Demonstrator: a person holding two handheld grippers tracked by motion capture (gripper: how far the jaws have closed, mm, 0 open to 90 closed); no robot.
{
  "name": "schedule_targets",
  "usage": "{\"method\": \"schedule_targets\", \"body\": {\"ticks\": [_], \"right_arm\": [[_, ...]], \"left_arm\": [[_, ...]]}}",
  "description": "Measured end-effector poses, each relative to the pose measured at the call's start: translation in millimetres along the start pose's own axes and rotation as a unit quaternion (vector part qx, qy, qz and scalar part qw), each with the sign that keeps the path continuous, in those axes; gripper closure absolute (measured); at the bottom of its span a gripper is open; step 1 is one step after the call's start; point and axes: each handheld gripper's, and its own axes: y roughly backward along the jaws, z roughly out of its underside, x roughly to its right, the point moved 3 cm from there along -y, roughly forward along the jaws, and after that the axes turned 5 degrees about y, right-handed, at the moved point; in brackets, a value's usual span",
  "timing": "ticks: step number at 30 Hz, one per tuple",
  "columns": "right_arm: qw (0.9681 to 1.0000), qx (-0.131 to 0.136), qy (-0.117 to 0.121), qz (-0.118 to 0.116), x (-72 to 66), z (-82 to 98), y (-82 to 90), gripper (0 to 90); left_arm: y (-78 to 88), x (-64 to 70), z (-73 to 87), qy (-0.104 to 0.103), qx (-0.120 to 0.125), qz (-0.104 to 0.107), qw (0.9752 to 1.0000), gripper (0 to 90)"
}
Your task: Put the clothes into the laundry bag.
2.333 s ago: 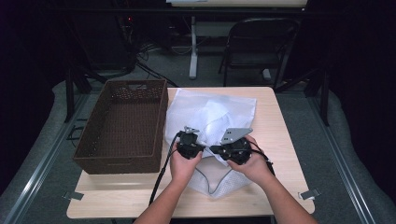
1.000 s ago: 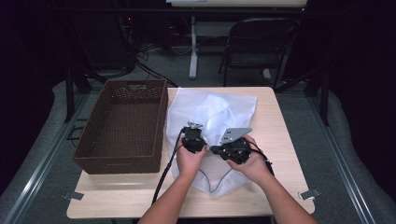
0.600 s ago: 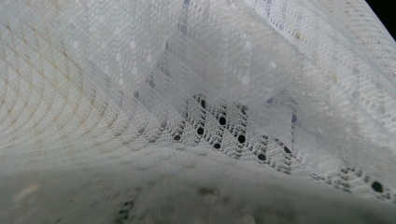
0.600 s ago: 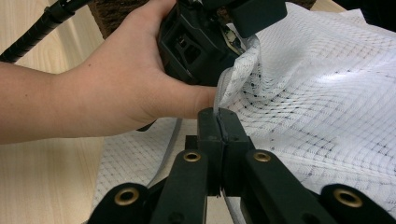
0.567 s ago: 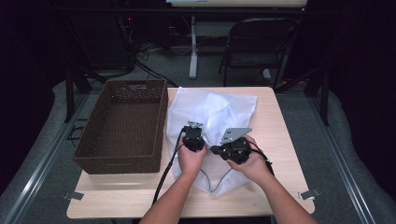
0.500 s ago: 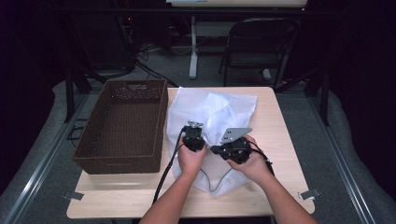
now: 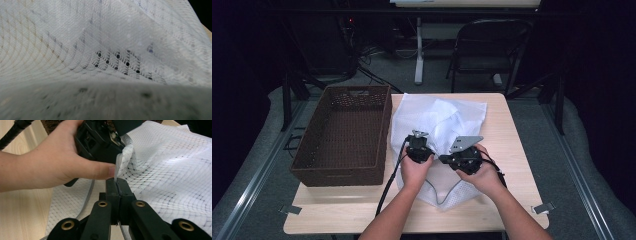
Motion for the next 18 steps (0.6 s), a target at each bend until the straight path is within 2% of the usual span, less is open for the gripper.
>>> {"method": "schedule_targets", "body": {"ticks": [8, 18], "right_arm": [[1.0, 0.0, 0.001, 0.002, 0.6, 0.1, -0.2, 89.4], [1.0, 0.002, -0.001, 0.004, 1.5, -0.2, 2.0, 89.3]], "left_arm": [[8.9, 0.0, 4.0, -0.007, -0.008, 0.01, 0.9999, 66.2], [15.4, 0.3, 10.1, -0.016, -0.014, 0.014, 0.9997, 65.1]]}}
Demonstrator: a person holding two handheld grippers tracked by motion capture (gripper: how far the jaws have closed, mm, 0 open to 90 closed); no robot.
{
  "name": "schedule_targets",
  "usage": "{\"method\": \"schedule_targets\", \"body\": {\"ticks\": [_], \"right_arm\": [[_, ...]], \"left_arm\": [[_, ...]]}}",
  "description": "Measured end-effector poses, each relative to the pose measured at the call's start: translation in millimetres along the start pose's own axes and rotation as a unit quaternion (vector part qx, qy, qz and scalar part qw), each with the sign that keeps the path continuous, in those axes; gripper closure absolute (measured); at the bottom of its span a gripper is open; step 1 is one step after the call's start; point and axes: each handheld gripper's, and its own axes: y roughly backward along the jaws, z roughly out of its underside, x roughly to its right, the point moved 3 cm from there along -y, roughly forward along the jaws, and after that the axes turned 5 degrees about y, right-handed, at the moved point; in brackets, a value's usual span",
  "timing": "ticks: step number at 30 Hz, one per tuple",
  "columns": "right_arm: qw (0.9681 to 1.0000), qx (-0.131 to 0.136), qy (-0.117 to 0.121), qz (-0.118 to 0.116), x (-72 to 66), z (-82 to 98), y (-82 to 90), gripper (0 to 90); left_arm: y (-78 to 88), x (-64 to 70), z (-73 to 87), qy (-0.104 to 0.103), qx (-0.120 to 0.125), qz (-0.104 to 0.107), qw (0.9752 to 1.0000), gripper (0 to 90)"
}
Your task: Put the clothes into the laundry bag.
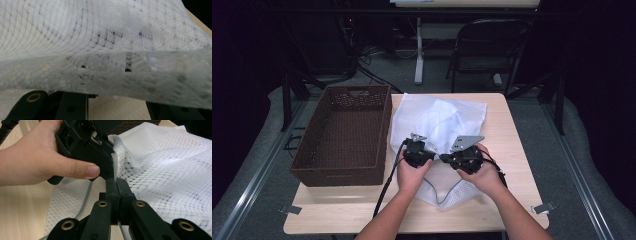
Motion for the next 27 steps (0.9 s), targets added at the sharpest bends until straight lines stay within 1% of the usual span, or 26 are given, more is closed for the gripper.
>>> {"method": "schedule_targets", "body": {"ticks": [3, 5, 6, 9, 10, 12, 16, 21, 24, 27], "right_arm": [[1.0, 0.001, 0.001, 0.001, 0.5, -0.1, 0.2, 89.4], [1.0, 0.0, -0.001, 0.001, 0.3, 0.2, 0.1, 89.3], [1.0, 0.0, 0.0, 0.001, 0.2, 0.1, 0.0, 89.4], [1.0, -0.001, 0.0, 0.001, -0.3, 0.1, -0.3, 89.4], [1.0, -0.002, 0.0, 0.0, -0.3, 0.2, -0.4, 89.4], [1.0, -0.001, 0.0, 0.0, -0.1, 0.2, -0.5, 89.4], [1.0, -0.002, 0.0, 0.001, -0.2, 0.3, -0.5, 89.4], [1.0, -0.002, 0.001, 0.001, -0.4, 0.3, -0.9, 89.3], [1.0, -0.002, 0.002, 0.002, -0.5, 0.5, -1.2, 89.4], [1.0, -0.001, 0.002, 0.001, -0.5, 0.2, -1.0, 89.4]], "left_arm": [[1.8, 0.2, 3.0, -0.003, 0.0, 0.001, 1.0, 65.2], [1.8, 0.2, 5.5, 0.002, 0.001, 0.003, 1.0, 65.3], [2.0, -0.6, 6.5, -0.001, -0.003, 0.003, 1.0, 65.5], [1.6, -2.4, 9.9, 0.003, -0.007, 0.003, 1.0, 66.7], [1.5, -3.3, 10.7, 0.0, -0.009, 0.003, 1.0, 66.9], [1.1, -3.4, 12.7, 0.002, -0.011, 0.004, 0.9999, 67.4], [0.6, -3.0, 15.8, -0.002, -0.017, 0.006, 0.9998, 68.8], [1.3, -1.7, 18.7, -0.006, -0.019, 0.005, 0.9998, 73.9], [2.3, -1.3, 19.5, -0.009, -0.019, 0.003, 0.9998, 79.9], [1.5, -1.9, 19.8, -0.009, -0.022, 0.001, 0.9997, 80.9]]}}
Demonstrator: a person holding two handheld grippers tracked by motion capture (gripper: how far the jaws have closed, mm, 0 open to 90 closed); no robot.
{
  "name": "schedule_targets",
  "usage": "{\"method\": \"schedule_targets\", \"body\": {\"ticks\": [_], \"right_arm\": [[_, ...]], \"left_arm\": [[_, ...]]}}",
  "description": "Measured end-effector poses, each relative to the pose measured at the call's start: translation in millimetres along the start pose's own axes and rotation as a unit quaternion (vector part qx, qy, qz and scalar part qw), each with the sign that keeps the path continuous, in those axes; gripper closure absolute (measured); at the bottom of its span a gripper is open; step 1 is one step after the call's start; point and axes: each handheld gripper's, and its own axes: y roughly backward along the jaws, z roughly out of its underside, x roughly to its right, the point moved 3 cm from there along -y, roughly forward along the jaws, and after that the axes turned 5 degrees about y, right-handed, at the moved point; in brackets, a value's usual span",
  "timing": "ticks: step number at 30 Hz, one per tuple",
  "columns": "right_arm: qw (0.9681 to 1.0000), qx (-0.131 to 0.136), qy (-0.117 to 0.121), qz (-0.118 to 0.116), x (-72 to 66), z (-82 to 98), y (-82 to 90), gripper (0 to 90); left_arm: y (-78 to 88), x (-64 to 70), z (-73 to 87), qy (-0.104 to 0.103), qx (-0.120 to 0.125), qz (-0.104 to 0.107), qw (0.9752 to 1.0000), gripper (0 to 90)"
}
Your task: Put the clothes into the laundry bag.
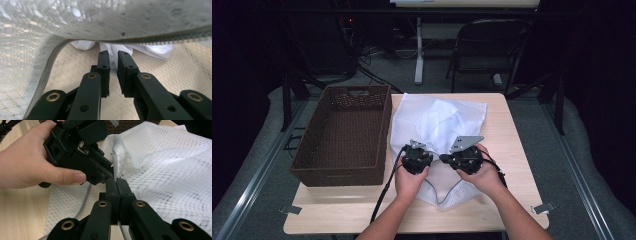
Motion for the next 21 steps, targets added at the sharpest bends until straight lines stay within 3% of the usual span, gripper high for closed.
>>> {"method": "schedule_targets", "body": {"ticks": [7, 13, 21], "right_arm": [[1.0, -0.001, 0.001, 0.0, -0.2, 0.0, -0.1, 89.3], [1.0, -0.001, 0.002, 0.0, -0.7, -0.1, 0.2, 89.4], [1.0, 0.0, 0.001, -0.001, -0.3, 0.0, 0.5, 89.4]], "left_arm": [[-2.8, 0.4, -1.9, 0.0, 0.0, -0.001, 1.0, 87.4], [-3.7, 2.9, -13.0, 0.001, 0.008, -0.001, 1.0, 88.7], [-9.1, 2.9, -23.6, 0.016, 0.014, 0.003, 0.9998, 89.1]]}}
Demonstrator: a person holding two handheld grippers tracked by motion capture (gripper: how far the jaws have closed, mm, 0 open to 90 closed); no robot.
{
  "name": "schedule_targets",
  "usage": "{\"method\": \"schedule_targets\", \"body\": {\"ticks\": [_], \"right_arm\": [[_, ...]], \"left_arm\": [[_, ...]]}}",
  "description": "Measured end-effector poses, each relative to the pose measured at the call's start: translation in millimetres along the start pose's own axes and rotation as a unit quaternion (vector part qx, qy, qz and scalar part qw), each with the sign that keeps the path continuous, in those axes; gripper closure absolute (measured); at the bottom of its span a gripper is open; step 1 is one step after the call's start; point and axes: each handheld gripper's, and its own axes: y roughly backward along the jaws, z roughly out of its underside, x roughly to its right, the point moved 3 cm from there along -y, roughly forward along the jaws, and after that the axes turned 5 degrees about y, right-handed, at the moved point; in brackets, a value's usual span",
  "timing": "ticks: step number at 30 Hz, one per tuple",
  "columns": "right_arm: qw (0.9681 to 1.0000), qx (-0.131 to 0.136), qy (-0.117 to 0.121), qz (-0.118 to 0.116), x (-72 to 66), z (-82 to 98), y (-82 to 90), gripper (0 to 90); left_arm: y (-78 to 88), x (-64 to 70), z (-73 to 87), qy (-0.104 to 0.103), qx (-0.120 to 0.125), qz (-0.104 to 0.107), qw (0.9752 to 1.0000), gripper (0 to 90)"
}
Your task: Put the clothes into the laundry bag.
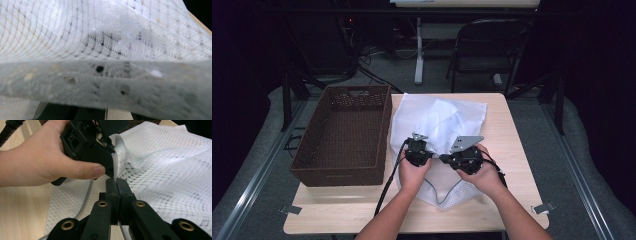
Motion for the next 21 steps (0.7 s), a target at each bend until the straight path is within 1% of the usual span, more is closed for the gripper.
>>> {"method": "schedule_targets", "body": {"ticks": [4, 7, 11, 14, 16, 19, 21], "right_arm": [[1.0, 0.0, -0.002, 0.0, 0.2, 0.1, 0.5, 89.4], [1.0, 0.002, -0.002, 0.0, 0.7, 0.0, 1.2, 89.4], [1.0, 0.004, -0.004, 0.001, 1.1, -0.4, 3.3, 89.4], [1.0, 0.007, 0.001, 0.001, 1.2, -1.4, 4.8, 89.4], [1.0, 0.009, 0.001, 0.002, 0.8, -2.3, 5.8, 89.3], [0.9999, 0.01, 0.003, 0.002, 0.1, -3.6, 7.3, 89.3], [0.9999, 0.012, 0.004, 0.002, -0.4, -4.5, 8.3, 89.3]], "left_arm": [[-1.4, -0.3, -0.6, 0.002, 0.001, -0.001, 1.0, 89.1], [1.3, -0.3, -0.4, -0.004, -0.001, -0.002, 1.0, 88.8], [8.4, -1.6, 0.6, -0.007, 0.006, 0.0, 1.0, 85.4], [14.9, -3.2, 2.2, -0.004, 0.01, 0.005, 0.9999, 81.4], [19.1, -3.7, 2.6, -0.008, 0.013, 0.002, 0.9999, 80.0], [27.0, -4.6, 2.3, -0.009, 0.018, 0.006, 0.9998, 77.2], [32.0, -4.2, 2.2, -0.014, 0.019, 0.006, 0.9997, 75.8]]}}
